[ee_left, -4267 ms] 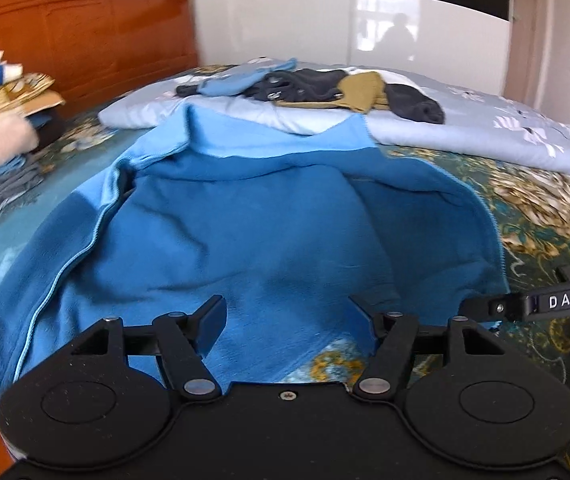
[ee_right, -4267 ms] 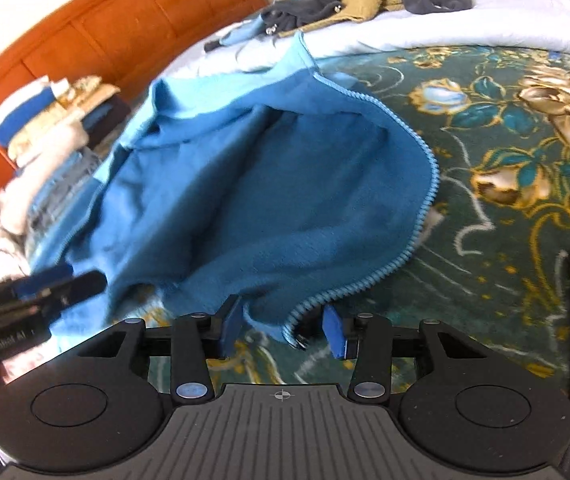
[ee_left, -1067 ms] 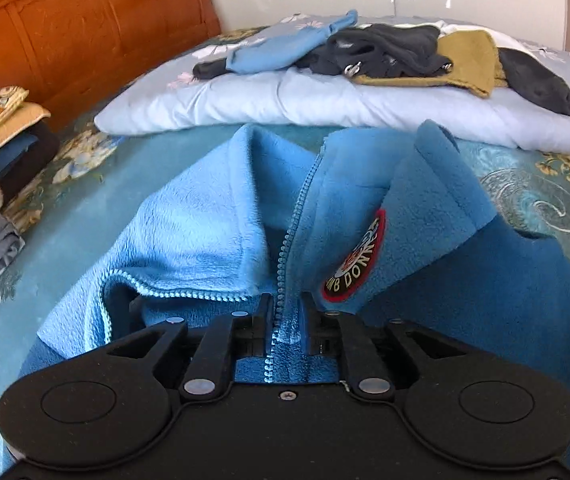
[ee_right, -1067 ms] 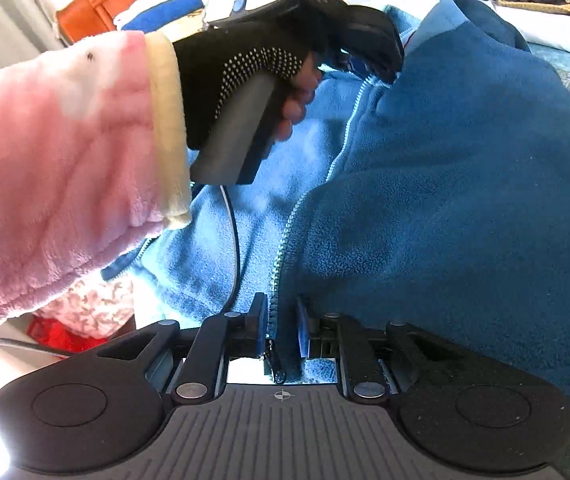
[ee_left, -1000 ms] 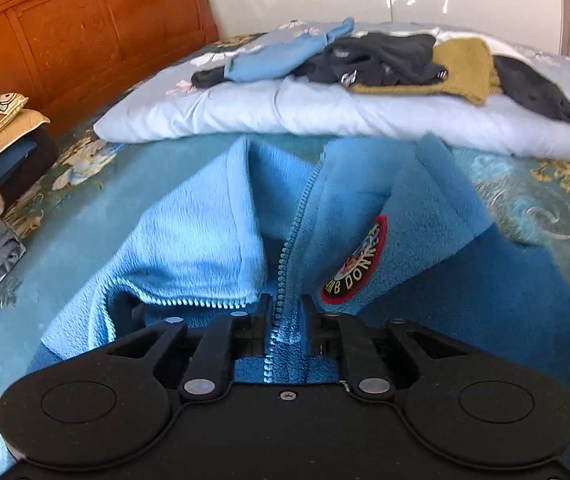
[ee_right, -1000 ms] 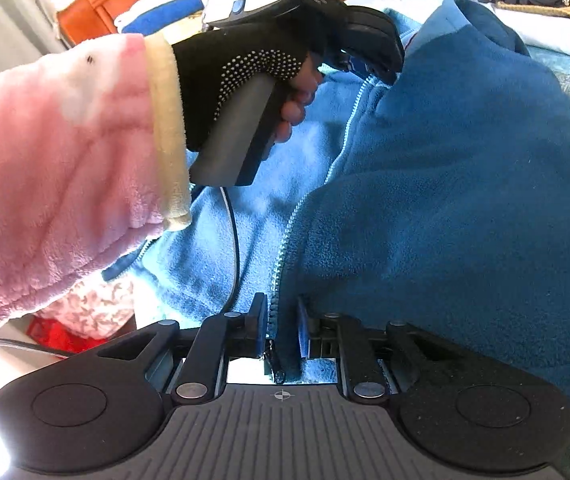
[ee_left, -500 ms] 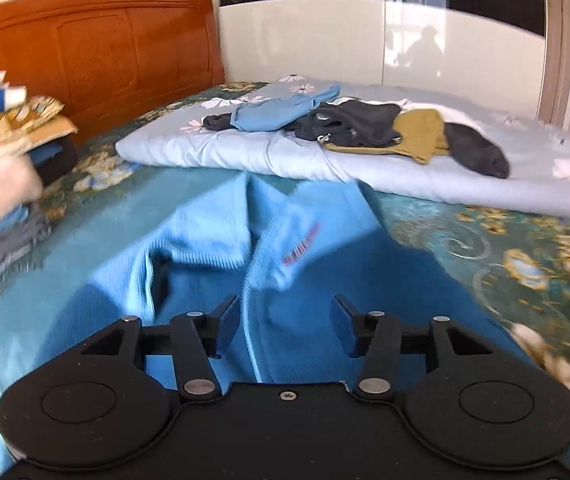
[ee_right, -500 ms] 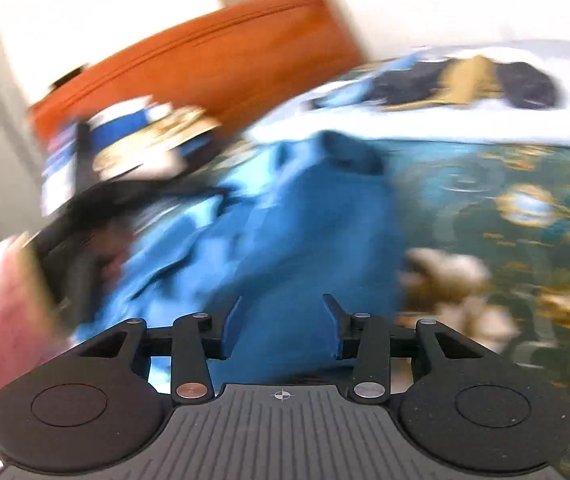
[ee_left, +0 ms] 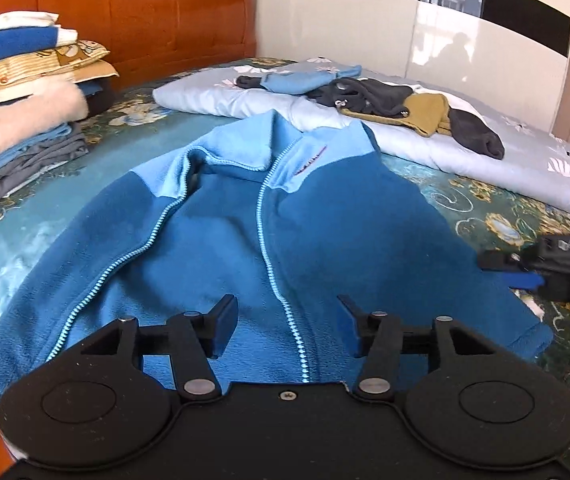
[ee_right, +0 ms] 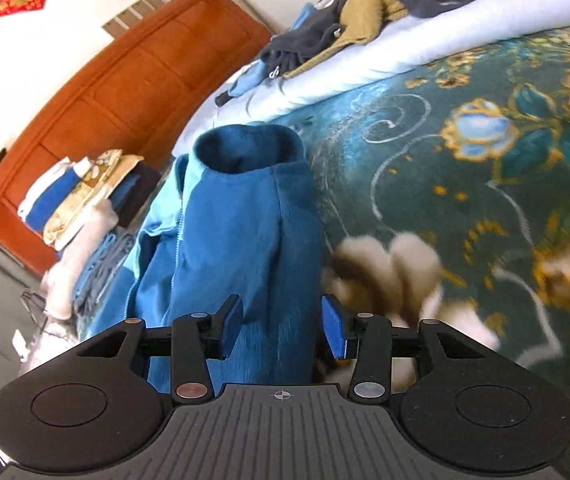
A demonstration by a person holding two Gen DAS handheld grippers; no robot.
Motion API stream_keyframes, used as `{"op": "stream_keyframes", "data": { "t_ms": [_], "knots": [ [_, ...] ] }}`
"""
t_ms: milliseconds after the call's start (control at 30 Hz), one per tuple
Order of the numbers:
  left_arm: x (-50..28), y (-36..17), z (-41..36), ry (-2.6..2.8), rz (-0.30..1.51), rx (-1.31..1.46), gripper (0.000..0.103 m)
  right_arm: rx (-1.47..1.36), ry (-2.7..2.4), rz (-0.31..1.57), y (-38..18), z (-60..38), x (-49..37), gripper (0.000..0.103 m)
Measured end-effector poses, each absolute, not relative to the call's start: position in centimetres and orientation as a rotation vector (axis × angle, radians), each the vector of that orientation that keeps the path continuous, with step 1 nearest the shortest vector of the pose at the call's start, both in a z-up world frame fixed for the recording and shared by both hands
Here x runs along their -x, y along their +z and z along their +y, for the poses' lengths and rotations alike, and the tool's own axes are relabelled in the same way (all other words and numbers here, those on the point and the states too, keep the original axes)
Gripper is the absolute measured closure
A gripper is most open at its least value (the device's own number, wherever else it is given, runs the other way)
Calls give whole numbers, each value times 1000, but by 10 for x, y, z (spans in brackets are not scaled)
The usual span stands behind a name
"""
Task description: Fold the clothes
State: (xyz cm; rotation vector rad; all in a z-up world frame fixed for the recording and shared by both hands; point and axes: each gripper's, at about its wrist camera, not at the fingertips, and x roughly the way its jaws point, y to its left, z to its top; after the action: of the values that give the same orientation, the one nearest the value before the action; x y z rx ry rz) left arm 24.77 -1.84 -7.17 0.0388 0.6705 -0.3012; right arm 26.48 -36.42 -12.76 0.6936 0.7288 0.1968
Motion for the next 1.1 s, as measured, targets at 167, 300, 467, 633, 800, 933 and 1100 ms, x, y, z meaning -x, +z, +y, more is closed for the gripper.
{"op": "stream_keyframes", "data": {
  "t_ms": [167,300,467,633,800,933,1100],
  "knots": [
    [-248,-75,-16,-299,674,-29,50,-714,201,786,-139,-359,-292,62],
    [-251,-79,-13,-290,686,-20,50,-704,215,808,-142,-351,-298,77],
    [-253,-79,-11,-287,687,-12,50,-656,180,755,-129,-353,-281,89],
    [-251,-78,-10,-296,685,-11,50,-669,103,678,-113,-378,-240,90],
    [-252,-78,-10,-295,685,-10,49,-649,-47,629,-104,-409,-187,90],
    [-252,-79,-16,-315,682,-11,49,-657,-158,668,-116,-434,-158,90],
    [-249,-78,-25,-333,680,-25,49,-675,-182,713,-128,-436,-160,89]
  ]
}}
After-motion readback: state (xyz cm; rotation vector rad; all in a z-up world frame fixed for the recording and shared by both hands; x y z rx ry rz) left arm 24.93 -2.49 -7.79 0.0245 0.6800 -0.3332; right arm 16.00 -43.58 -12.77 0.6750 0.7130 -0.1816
